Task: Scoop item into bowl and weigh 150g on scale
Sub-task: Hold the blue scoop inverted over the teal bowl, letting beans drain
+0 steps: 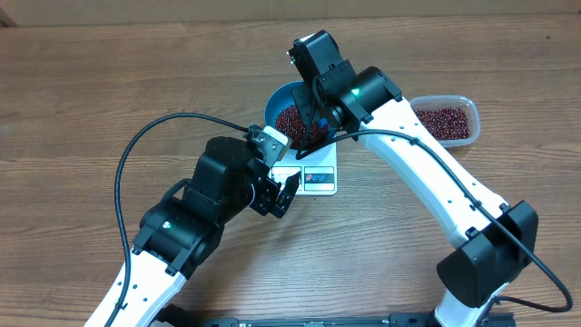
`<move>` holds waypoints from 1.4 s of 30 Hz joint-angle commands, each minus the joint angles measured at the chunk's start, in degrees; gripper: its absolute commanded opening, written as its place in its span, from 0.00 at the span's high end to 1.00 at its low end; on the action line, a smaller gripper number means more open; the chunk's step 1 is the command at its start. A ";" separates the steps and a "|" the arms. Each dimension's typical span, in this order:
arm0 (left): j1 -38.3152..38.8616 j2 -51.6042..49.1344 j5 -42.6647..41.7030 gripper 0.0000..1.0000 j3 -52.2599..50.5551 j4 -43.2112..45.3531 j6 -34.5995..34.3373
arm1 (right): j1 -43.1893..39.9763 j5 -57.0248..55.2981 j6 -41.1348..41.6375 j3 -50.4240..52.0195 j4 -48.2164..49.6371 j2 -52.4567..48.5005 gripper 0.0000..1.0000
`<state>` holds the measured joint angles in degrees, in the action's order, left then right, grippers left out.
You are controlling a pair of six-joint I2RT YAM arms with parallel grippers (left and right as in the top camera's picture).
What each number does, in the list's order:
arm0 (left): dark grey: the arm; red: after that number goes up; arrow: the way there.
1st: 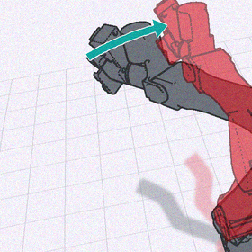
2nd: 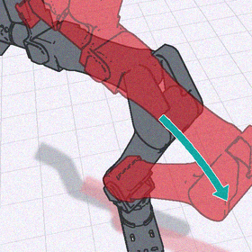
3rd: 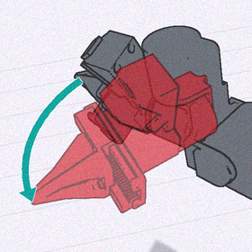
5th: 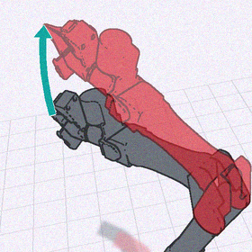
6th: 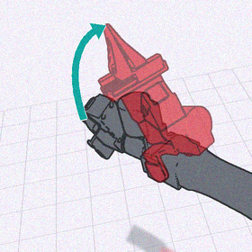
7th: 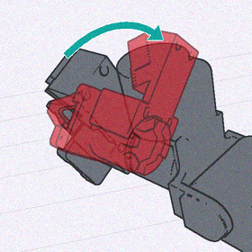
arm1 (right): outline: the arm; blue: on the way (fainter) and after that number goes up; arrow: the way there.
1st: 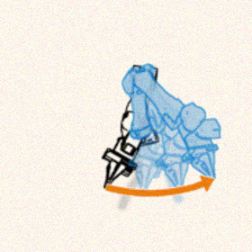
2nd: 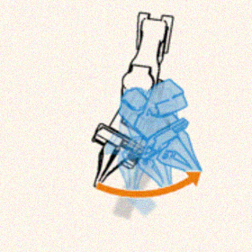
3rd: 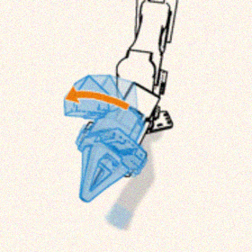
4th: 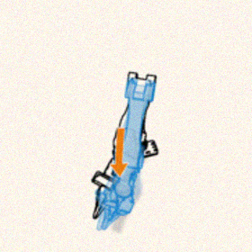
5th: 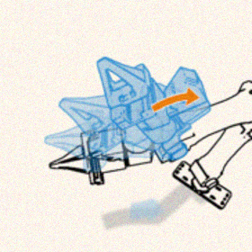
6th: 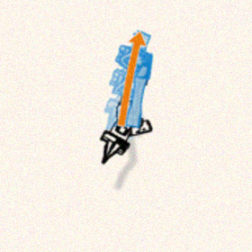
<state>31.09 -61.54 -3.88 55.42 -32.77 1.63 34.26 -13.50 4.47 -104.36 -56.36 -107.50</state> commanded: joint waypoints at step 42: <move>-0.11 -0.24 0.02 0.01 -0.31 0.02 -0.35 | 0.20 -0.63 0.20 -2.21 0.42 2.71 0.96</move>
<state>31.09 -61.54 -3.88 55.42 -32.77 1.63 34.28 -13.52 4.47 -104.36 -56.60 -107.50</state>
